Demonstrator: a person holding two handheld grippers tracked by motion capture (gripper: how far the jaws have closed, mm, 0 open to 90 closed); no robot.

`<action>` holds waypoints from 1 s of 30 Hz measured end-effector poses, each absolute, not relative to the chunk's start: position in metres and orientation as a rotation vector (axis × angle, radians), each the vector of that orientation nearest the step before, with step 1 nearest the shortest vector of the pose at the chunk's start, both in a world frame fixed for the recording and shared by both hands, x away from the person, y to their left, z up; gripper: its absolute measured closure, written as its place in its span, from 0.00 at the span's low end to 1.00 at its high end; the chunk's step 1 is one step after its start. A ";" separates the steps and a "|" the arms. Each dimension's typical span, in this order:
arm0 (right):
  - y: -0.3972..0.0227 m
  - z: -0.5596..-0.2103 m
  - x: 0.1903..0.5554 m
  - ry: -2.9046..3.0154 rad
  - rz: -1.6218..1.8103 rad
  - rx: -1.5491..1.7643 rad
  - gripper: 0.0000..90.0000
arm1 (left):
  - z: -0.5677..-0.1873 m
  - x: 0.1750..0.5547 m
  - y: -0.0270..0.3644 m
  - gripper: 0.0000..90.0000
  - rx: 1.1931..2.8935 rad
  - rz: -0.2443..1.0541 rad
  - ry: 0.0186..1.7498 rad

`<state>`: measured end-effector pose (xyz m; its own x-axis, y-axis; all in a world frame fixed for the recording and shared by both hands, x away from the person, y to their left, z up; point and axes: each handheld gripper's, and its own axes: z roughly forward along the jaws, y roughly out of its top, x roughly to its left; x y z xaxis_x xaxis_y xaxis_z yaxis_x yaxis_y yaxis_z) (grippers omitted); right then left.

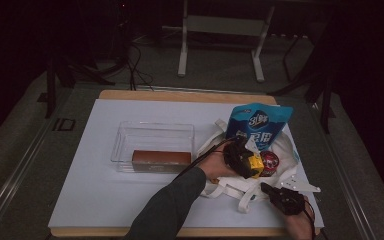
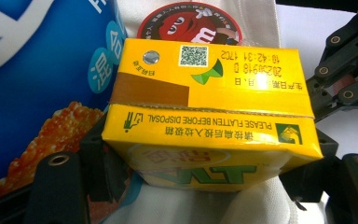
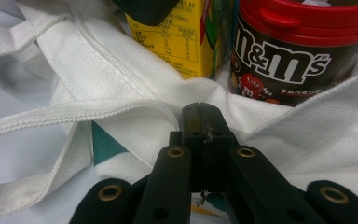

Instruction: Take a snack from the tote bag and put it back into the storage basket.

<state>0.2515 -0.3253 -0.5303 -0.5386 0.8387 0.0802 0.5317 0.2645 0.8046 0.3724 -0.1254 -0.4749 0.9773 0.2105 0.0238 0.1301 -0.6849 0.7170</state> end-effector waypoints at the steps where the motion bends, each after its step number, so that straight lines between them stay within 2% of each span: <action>1: -0.325 -0.530 0.252 2.179 1.167 1.248 1.00 | -0.475 0.372 -0.126 0.32 2.335 0.135 0.236; 30: -0.325 -0.530 0.252 2.179 1.171 1.249 1.00 | -0.467 0.369 -0.124 0.32 2.305 0.156 0.296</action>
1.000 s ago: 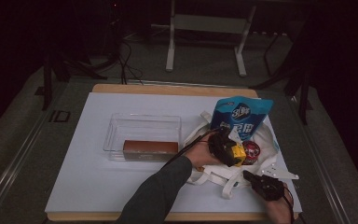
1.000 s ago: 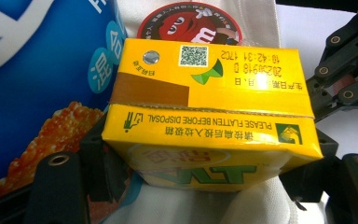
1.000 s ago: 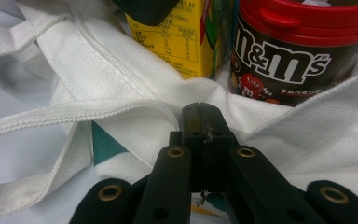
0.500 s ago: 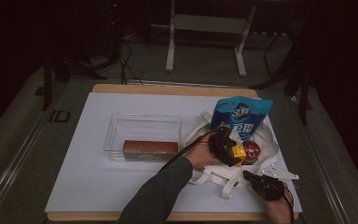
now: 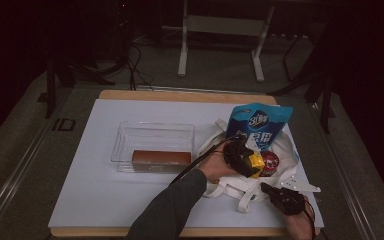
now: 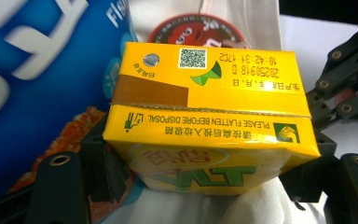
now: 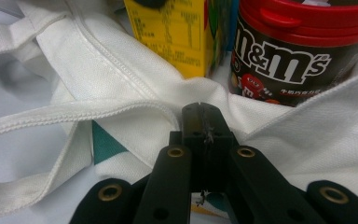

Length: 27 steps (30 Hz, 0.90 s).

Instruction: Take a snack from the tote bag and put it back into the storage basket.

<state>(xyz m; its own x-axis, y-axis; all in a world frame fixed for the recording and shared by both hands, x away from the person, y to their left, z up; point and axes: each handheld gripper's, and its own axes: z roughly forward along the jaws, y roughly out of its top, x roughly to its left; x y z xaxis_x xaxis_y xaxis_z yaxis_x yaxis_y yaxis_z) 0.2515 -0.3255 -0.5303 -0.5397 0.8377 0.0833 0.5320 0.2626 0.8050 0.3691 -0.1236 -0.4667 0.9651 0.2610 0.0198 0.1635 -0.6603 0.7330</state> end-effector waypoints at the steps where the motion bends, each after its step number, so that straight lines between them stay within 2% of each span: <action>1: -0.325 -0.530 0.252 2.179 1.171 1.249 1.00 | -0.466 0.369 -0.123 0.32 2.298 0.156 0.298; 27: -0.326 -0.531 0.252 2.177 1.169 1.246 1.00 | -0.422 0.351 -0.098 0.32 2.194 0.250 0.333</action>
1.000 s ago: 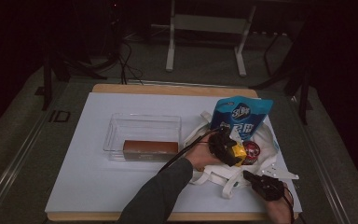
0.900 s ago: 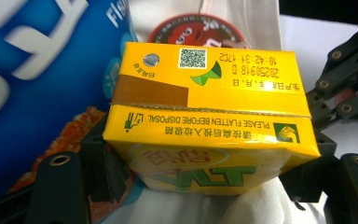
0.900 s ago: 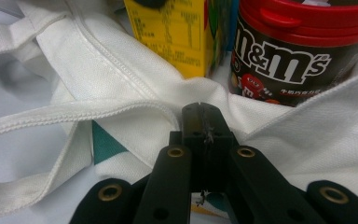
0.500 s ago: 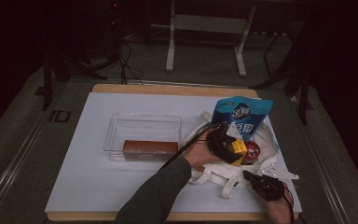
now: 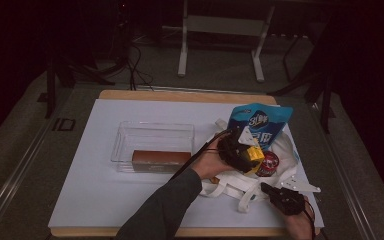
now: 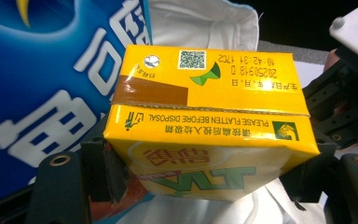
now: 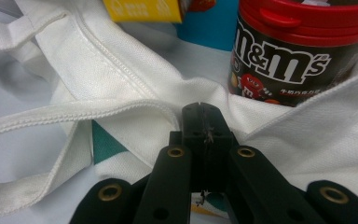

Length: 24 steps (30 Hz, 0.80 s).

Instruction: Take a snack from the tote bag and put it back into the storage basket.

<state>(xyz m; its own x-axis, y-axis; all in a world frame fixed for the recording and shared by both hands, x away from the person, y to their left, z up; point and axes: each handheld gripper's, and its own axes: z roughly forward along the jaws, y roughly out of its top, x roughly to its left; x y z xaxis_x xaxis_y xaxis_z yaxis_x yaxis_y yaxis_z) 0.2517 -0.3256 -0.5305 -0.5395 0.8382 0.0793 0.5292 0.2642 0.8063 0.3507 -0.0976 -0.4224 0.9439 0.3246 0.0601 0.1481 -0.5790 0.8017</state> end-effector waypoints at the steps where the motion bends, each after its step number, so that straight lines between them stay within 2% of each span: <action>1: -0.326 -0.531 0.252 2.177 1.169 1.246 1.00 | -0.421 0.350 -0.097 0.32 2.190 0.254 0.334; 24: -0.325 -0.531 0.251 2.174 1.171 1.247 1.00 | -0.390 0.339 -0.060 0.32 2.130 0.305 0.390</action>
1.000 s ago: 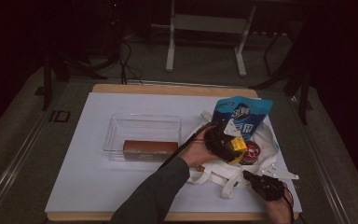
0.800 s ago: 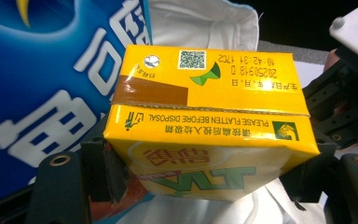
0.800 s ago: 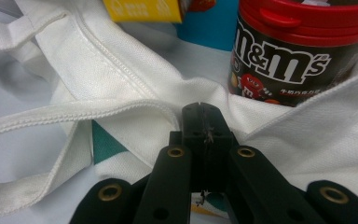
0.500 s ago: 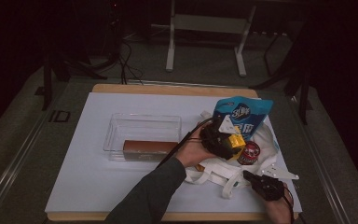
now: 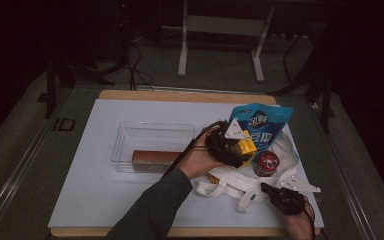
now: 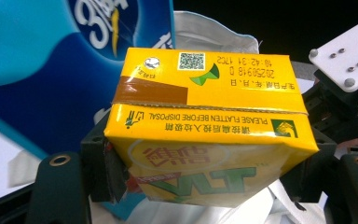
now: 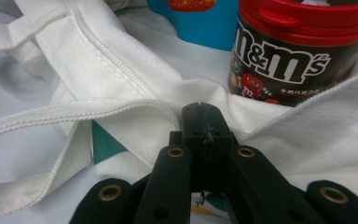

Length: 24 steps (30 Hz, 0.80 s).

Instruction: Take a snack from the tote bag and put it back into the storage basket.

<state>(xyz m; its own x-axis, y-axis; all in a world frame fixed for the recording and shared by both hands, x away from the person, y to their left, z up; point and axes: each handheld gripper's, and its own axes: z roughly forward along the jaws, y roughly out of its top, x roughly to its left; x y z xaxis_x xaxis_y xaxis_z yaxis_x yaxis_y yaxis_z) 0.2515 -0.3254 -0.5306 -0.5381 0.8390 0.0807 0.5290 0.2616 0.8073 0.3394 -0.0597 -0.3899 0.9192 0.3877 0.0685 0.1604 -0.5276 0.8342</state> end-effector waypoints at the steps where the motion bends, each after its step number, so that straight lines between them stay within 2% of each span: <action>1: -0.325 -0.531 0.251 2.174 1.171 1.247 1.00 | -0.388 0.339 -0.057 0.32 2.125 0.307 0.397; 24: -0.325 -0.531 0.251 2.172 1.170 1.250 1.00 | -0.373 0.337 -0.008 0.32 2.087 0.331 0.500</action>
<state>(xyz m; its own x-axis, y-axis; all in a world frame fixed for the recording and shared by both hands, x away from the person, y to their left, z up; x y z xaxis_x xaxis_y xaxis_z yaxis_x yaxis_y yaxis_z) 0.2513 -0.3252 -0.5306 -0.5360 0.8403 0.0812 0.5302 0.2602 0.8070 0.3375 -0.0084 -0.3726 0.8806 0.4721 0.0395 0.2205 -0.4822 0.8479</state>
